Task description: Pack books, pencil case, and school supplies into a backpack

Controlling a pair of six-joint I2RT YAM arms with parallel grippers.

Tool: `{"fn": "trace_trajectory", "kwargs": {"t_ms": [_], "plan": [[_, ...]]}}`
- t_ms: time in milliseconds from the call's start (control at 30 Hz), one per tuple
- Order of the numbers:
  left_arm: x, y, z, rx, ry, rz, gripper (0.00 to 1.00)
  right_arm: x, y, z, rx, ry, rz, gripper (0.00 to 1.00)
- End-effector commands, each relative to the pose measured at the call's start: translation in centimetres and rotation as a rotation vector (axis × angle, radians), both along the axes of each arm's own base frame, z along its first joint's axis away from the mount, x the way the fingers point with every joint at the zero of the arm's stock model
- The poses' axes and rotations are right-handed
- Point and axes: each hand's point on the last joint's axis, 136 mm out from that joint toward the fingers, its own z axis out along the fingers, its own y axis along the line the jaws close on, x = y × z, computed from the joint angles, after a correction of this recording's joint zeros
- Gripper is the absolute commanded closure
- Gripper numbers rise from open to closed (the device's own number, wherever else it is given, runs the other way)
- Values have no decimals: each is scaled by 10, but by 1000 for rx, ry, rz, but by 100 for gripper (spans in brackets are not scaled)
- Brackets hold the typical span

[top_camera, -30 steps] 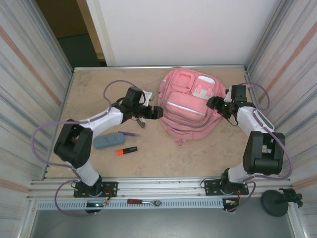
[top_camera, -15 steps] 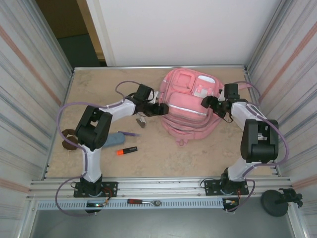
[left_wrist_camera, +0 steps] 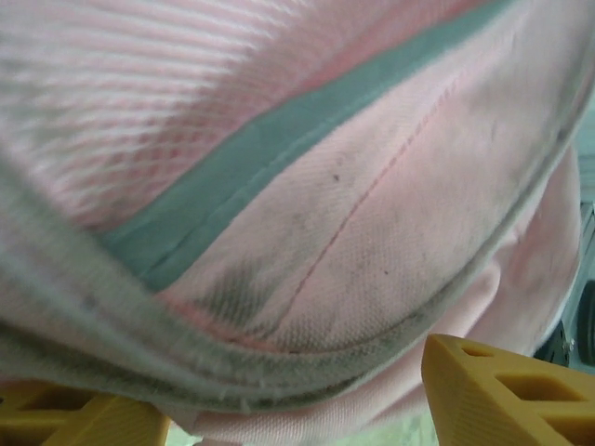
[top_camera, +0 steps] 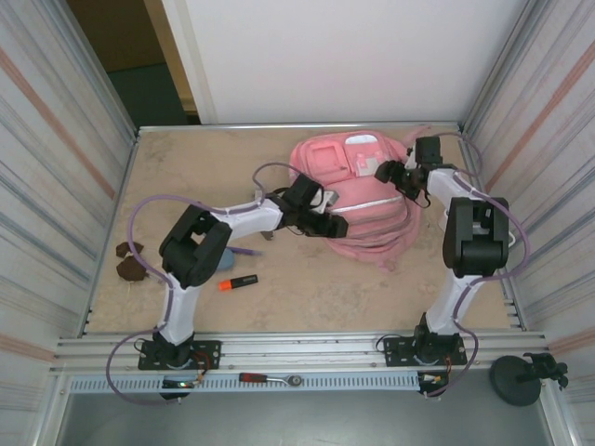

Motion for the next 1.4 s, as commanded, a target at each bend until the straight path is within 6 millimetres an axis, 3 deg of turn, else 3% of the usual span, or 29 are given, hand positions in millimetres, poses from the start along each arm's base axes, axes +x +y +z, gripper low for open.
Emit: {"fn": "trace_trajectory", "kwargs": {"t_ms": [0,167,367,533,700,900,1067,1200,1367], "plan": [[-16,-45,38,-133,-61,-133,29,11,61,6,168,33,140,22],[-32,-48,52,-132,-113,-217,27,36,63,16,147,26,158,22],[-45,-18,71,-73,-257,-256,26,43,35,50,34,-32,121,21],[-46,21,84,15,-399,-201,24,21,22,80,-49,-79,108,21],[-21,79,80,120,-407,27,24,-26,38,93,-52,-120,138,21],[17,141,72,-5,-259,305,25,-115,60,73,-82,-95,188,21],[37,158,55,101,-226,370,25,-175,69,43,-125,-36,219,21],[45,156,46,114,-196,399,25,-198,89,17,-57,-24,245,21],[52,156,36,124,-168,440,25,-193,86,-5,-57,5,218,23]]}}
